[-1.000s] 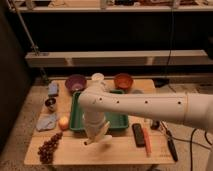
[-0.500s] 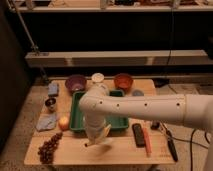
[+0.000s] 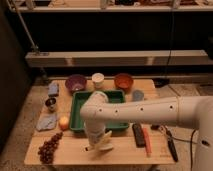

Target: Place banana in table surface

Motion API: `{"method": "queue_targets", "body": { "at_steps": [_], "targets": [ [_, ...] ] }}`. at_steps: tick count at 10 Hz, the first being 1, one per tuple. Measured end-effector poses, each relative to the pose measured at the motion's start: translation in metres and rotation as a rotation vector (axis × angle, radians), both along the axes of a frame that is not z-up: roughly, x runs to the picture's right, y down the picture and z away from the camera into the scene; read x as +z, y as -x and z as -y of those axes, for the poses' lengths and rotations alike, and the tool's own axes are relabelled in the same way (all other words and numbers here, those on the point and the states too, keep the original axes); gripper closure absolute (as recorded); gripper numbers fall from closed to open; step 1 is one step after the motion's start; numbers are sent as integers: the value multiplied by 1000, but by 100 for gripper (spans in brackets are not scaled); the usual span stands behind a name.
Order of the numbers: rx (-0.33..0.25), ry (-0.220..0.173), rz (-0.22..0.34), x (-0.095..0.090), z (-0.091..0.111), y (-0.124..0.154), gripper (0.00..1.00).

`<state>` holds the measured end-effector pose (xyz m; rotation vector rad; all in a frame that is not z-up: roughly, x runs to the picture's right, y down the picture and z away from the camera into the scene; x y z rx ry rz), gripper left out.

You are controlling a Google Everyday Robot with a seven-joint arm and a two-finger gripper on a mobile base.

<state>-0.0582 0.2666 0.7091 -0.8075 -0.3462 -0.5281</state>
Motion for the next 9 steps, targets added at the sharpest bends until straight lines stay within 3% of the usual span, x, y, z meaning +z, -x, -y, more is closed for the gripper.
{"method": "queue_targets", "body": {
  "at_steps": [5,7,9],
  "targets": [
    [49,-89,33,15,-15,-5,24],
    [44,-65,36,17,-17,-3,20],
    [46,7,30,21,-20,-4,20]
  ]
}}
